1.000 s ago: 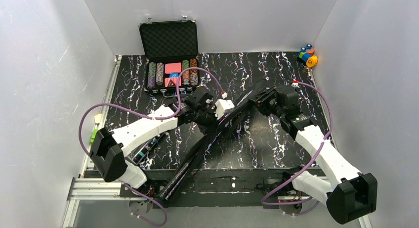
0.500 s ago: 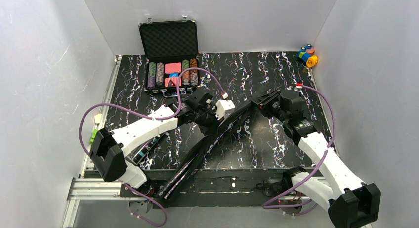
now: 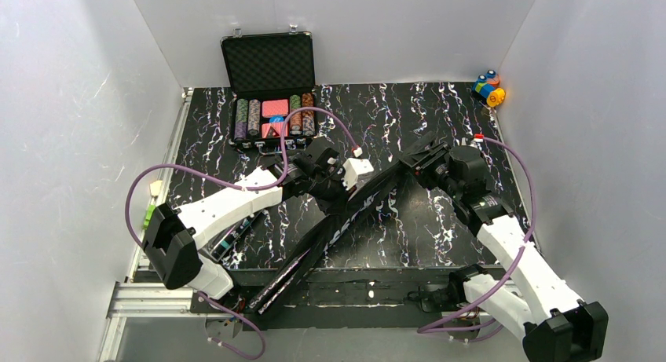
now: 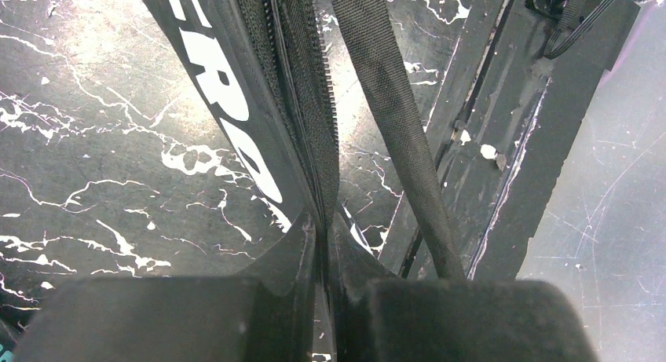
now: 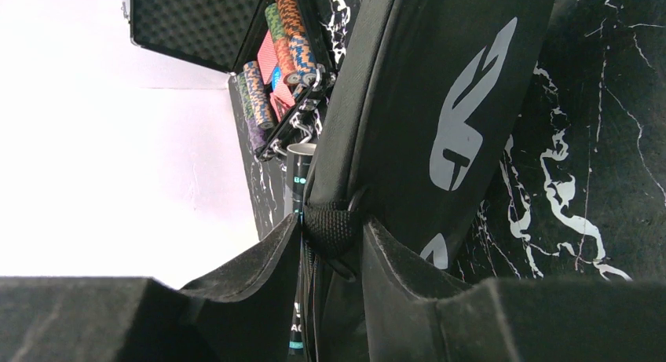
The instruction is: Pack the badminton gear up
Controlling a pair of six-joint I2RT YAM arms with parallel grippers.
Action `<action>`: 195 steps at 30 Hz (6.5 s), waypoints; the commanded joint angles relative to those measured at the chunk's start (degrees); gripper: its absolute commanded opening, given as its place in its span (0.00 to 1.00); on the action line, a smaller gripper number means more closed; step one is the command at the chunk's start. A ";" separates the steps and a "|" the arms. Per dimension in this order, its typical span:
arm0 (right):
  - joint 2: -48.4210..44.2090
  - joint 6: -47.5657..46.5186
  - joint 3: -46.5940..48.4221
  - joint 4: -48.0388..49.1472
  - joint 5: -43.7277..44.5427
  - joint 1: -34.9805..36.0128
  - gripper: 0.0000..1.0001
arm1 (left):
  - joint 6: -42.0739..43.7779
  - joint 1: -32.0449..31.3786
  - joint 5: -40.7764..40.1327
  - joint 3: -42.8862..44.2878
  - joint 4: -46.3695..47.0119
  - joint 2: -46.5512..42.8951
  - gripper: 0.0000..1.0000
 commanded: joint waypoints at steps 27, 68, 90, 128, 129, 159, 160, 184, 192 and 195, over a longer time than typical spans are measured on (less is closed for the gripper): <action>-6.05 -0.33 -3.08 2.88 -3.06 -0.11 0.24 | -0.26 0.45 1.69 2.31 0.86 -3.20 0.00; -5.75 -1.02 -4.61 4.47 -12.19 4.36 0.01 | -0.24 0.54 1.65 2.19 1.12 -3.08 0.00; 3.20 -3.42 -2.02 9.98 -15.31 26.53 0.01 | -1.32 0.99 0.45 3.03 1.28 -2.33 0.00; 6.00 -4.76 -1.15 9.94 -11.32 28.16 0.01 | -2.62 11.02 24.49 14.16 -1.71 11.94 0.54; 6.09 -4.88 -0.96 9.91 -11.38 28.16 0.01 | -2.61 10.96 25.66 14.12 -2.02 11.99 0.53; 5.22 -4.64 -2.03 10.41 -10.74 28.49 0.01 | 0.33 11.09 28.99 13.39 -6.33 10.77 0.66; 5.16 -4.61 -2.03 10.39 -10.68 28.51 0.01 | 0.16 11.09 28.22 13.37 -5.91 10.78 0.65; 4.78 -4.55 -2.31 10.36 -10.10 29.11 0.01 | -5.53 14.10 35.68 14.56 -2.50 14.51 0.49; 5.04 -4.82 -1.49 10.41 -9.85 29.30 0.01 | -5.24 11.83 33.86 14.43 -2.46 14.62 0.52; 5.27 -4.91 -1.18 10.31 -9.73 29.38 0.01 | -5.17 11.43 33.55 15.07 -2.93 15.24 0.52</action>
